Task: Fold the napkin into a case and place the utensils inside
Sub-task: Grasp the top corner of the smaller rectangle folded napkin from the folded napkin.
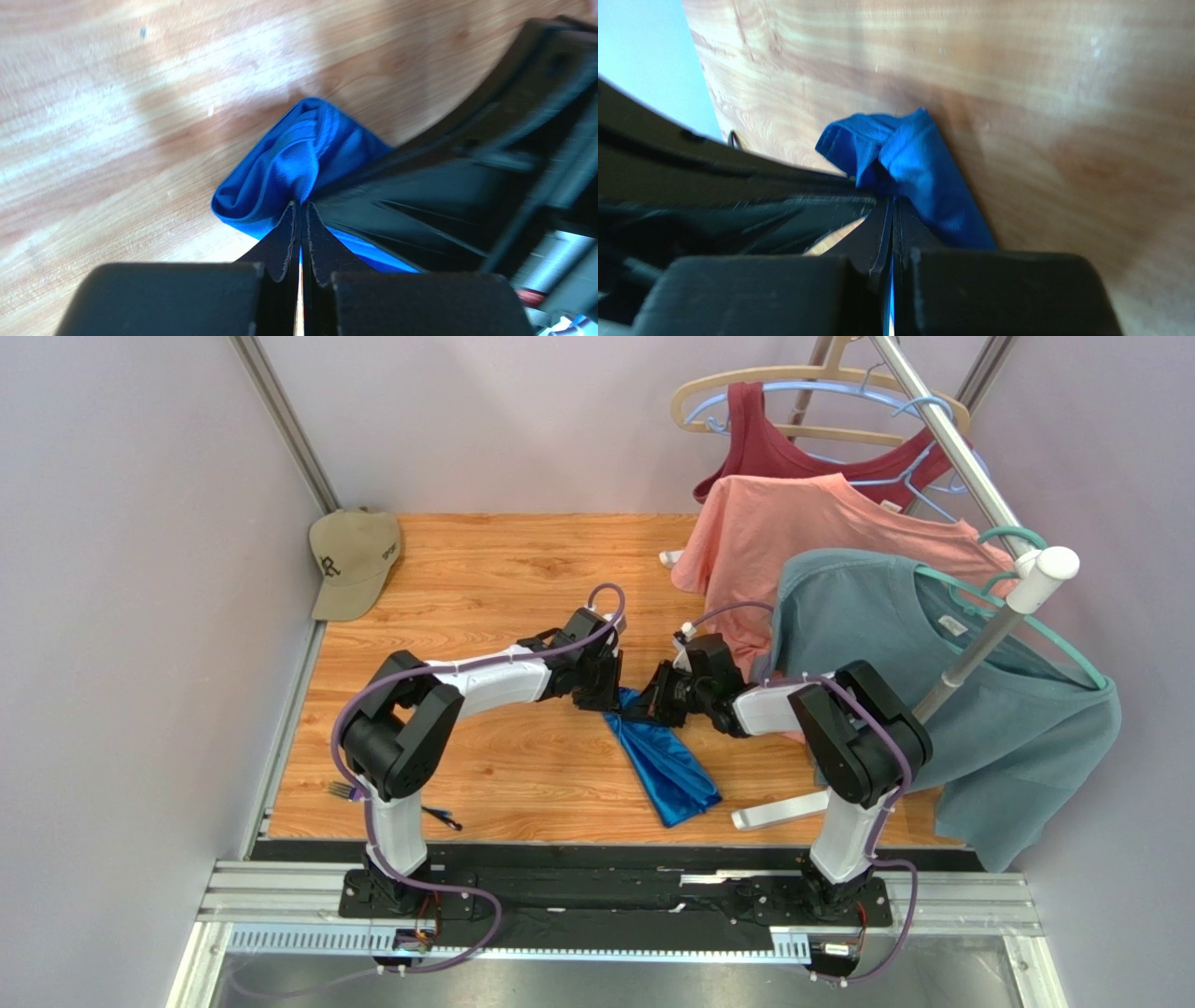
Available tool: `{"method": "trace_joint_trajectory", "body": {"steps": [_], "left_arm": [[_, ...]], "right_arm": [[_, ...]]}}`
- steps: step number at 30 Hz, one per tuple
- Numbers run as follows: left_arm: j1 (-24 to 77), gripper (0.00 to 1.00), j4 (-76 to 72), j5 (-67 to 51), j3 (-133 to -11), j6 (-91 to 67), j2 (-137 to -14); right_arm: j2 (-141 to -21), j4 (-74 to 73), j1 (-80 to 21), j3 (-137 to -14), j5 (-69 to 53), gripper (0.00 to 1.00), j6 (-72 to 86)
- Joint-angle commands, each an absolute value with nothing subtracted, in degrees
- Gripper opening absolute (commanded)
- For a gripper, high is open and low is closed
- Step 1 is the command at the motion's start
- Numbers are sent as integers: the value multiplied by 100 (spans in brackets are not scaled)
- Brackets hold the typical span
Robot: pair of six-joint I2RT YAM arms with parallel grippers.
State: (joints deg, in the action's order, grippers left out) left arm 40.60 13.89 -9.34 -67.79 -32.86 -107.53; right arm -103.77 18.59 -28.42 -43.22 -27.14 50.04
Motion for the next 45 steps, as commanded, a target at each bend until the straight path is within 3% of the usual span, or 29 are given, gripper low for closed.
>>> {"method": "trace_joint_trajectory", "body": {"steps": [1,32,45], "left_arm": [[4113,0,1196,-984,-6583,-3278,-10732],[4157,0,1230,-1178,-6495,-3305,-10380],[4342,0,1335,-1161,-6741,-3437,-10380]], "right_arm": [[-9993,1714,-2795,-4360,-3129,0,4834],[-10002,1960,-2496,-4087,-3270,0,4544],[-11012,2882,-2944,-4017,-3137,0,5106]]}}
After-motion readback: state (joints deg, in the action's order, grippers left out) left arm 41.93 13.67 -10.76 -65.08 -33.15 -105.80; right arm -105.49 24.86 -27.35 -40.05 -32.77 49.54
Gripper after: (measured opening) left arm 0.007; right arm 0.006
